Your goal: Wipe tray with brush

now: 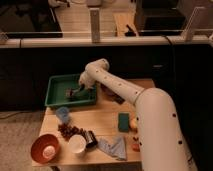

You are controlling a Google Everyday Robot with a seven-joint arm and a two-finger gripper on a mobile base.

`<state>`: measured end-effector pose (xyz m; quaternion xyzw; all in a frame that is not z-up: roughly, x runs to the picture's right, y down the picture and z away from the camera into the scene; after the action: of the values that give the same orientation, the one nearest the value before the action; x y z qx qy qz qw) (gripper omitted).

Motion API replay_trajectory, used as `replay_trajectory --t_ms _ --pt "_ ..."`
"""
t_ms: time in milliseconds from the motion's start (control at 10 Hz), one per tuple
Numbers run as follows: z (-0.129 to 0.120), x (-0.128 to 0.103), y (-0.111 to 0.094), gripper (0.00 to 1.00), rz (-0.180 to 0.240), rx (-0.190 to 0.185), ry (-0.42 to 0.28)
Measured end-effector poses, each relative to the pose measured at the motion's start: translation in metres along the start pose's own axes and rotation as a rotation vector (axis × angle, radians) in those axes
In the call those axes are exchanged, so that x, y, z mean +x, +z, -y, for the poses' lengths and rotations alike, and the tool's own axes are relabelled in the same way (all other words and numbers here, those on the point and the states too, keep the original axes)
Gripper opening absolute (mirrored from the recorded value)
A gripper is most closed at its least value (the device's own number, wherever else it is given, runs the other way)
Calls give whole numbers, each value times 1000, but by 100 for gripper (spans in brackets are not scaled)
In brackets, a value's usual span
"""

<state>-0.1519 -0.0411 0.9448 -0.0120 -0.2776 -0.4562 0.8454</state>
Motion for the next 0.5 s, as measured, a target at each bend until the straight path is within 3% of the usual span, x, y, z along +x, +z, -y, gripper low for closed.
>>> replay_trajectory --t_ms 500 --pt "-1 0 1 0 1 -1 1"
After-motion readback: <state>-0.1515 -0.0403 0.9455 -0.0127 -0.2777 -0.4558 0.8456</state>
